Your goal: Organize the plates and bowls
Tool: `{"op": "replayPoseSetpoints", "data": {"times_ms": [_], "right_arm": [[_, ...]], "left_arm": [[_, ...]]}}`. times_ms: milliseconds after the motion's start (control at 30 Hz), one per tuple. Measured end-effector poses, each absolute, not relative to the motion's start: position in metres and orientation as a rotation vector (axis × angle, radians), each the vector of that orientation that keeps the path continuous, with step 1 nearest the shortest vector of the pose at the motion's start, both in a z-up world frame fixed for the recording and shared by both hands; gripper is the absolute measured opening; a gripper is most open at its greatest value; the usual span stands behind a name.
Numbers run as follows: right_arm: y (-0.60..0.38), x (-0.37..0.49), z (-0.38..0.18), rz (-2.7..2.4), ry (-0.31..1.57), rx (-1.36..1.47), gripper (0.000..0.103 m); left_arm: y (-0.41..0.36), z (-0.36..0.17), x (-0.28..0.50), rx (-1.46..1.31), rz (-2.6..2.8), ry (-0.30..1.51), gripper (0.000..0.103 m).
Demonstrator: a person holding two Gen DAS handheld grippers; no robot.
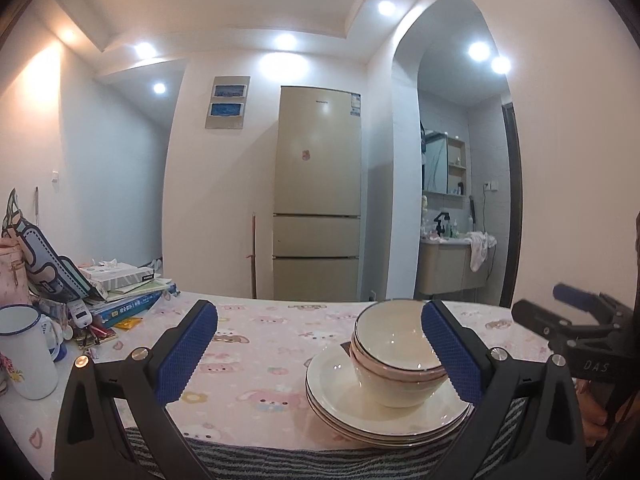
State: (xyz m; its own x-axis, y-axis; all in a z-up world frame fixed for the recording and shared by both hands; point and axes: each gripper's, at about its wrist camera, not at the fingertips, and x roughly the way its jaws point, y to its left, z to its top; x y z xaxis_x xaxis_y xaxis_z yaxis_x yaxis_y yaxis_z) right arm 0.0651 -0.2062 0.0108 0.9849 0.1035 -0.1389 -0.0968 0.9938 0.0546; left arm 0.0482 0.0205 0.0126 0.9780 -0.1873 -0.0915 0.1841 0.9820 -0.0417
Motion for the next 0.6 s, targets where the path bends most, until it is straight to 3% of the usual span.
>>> {"op": "replayPoseSetpoints", "data": {"times_ms": [600], "right_arm": [[-0.2060, 0.0533, 0.0092, 0.125, 0.096, 0.042, 0.102]], "left_arm": [[0.0275, 0.0110, 0.0475, -0.053, -0.183, 0.107, 0.103]]}}
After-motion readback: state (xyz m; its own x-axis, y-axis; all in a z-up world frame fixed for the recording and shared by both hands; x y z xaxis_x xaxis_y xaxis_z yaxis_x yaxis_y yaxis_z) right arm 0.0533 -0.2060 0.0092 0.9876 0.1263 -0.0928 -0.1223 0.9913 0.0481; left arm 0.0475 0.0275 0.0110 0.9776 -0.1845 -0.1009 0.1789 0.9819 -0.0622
